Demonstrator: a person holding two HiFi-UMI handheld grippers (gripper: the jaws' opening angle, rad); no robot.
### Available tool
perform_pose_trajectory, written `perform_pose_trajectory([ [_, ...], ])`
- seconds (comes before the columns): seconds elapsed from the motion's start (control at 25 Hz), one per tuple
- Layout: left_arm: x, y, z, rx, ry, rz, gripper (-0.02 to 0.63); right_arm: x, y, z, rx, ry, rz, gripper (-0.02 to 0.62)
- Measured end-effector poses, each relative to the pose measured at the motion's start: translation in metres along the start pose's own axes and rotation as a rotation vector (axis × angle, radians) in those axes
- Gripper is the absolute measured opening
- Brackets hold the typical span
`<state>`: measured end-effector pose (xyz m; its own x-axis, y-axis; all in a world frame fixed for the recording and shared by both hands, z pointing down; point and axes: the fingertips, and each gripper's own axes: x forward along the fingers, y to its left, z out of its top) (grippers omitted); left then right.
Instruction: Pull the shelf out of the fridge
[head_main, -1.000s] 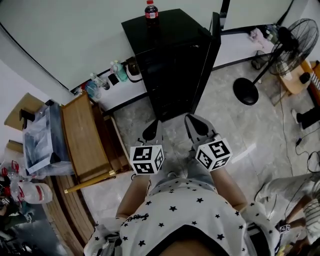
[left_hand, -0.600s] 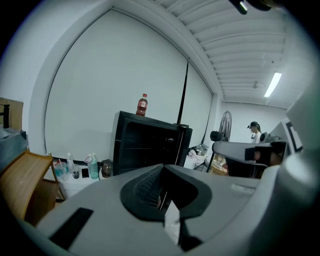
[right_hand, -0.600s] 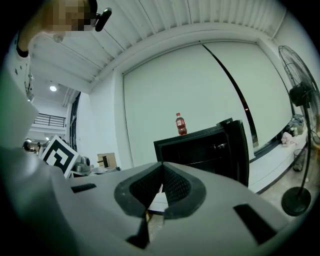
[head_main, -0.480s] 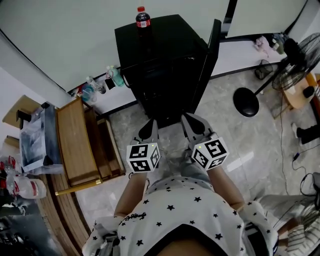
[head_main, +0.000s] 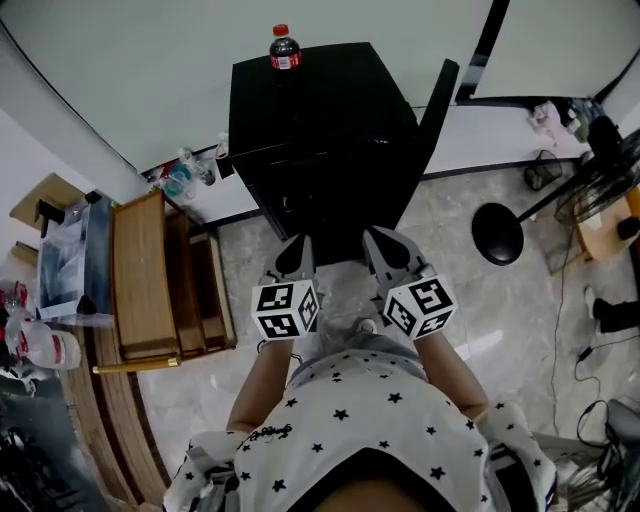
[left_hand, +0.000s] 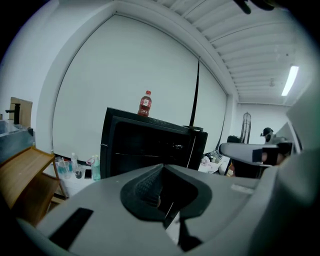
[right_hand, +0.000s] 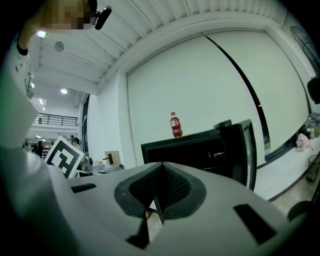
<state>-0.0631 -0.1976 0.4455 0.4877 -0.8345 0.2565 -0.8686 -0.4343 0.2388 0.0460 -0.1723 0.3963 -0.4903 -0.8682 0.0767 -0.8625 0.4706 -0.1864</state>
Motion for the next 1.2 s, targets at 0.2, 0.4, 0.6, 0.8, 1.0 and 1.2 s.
perform_pose_trajectory([
  [0.2,0.027,-0.003,-0.002,-0.070,-0.015,0.043,0.012,0.007,-0.023,0.001,-0.008,0.016,0.058,-0.006],
  [0.4,0.051,-0.004,-0.007,-0.129,-0.025,0.090,0.012,0.012,-0.045,0.002,-0.008,0.024,0.101,-0.006],
  [0.6,0.075,-0.008,-0.011,-0.169,-0.058,0.120,0.012,0.013,-0.065,-0.002,0.002,0.031,0.128,-0.006],
  [0.8,0.100,-0.006,-0.017,-0.335,-0.124,0.108,0.012,0.014,-0.078,-0.007,0.000,0.043,0.143,-0.006],
  [1.0,0.121,0.008,-0.026,-0.551,-0.178,0.098,0.012,0.013,-0.081,-0.010,-0.002,0.049,0.157,-0.006],
  [1.2,0.137,0.025,-0.020,-0.762,-0.295,0.044,0.012,0.011,-0.084,-0.012,-0.004,0.050,0.154,-0.006],
])
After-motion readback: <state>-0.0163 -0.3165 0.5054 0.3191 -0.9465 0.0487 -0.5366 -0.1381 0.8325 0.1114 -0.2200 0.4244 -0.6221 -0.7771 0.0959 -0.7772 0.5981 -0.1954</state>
